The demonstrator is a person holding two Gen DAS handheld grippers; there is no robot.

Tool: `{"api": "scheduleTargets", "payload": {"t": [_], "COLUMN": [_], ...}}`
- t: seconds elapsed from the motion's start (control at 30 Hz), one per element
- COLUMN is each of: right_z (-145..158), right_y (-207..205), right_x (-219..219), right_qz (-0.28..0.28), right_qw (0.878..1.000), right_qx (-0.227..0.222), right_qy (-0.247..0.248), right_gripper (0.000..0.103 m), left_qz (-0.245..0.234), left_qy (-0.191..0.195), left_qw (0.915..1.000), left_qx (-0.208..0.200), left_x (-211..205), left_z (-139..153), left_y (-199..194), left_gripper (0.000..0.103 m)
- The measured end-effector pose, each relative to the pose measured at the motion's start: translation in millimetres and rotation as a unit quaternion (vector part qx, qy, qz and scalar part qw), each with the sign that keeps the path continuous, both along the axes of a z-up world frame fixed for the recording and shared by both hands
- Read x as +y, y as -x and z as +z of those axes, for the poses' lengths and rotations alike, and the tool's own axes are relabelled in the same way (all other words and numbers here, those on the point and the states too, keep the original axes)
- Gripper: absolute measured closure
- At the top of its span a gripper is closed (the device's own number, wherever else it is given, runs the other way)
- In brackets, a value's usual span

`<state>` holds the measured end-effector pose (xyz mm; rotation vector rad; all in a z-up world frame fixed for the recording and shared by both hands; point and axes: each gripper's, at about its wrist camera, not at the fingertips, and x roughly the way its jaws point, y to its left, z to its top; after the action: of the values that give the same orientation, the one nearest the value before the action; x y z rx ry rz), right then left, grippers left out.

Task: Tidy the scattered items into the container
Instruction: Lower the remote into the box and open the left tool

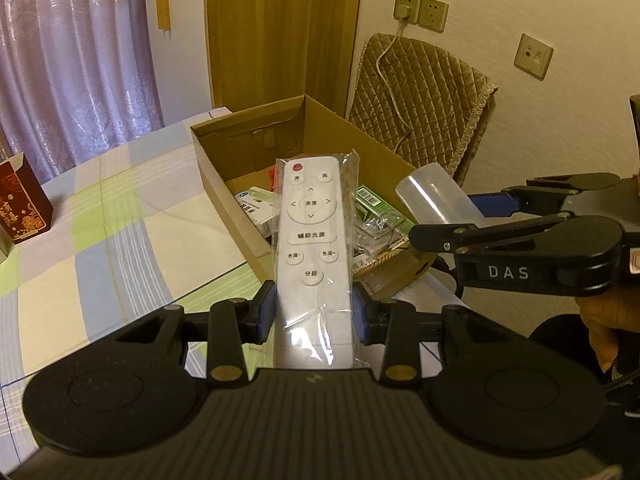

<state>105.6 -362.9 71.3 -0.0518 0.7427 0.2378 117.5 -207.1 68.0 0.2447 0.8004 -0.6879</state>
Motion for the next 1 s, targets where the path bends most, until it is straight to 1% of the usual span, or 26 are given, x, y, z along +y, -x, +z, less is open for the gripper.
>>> {"api": "scheduleTargets", "payload": {"t": [0.6,1.0], "right_z": [1,-5], "right_y": [-33,-53], "right_x": [-17,-23], "right_qz": [-0.008,-0.009], "right_qw": [1.000,1.000], "right_qx": [-0.005,-0.003], "right_qy": [0.010,0.012], "right_gripper": [0.048,0.048], "left_qz": [-0.001,0.001], "left_qy": [0.009,0.015], "left_qw": [0.9999,0.9998], "left_qx": [0.011,0.012], "left_x": [-20,-44], "left_z": [-8,-13], "left_y": [-22,-50], "left_gripper": [0.070,0.070]}}
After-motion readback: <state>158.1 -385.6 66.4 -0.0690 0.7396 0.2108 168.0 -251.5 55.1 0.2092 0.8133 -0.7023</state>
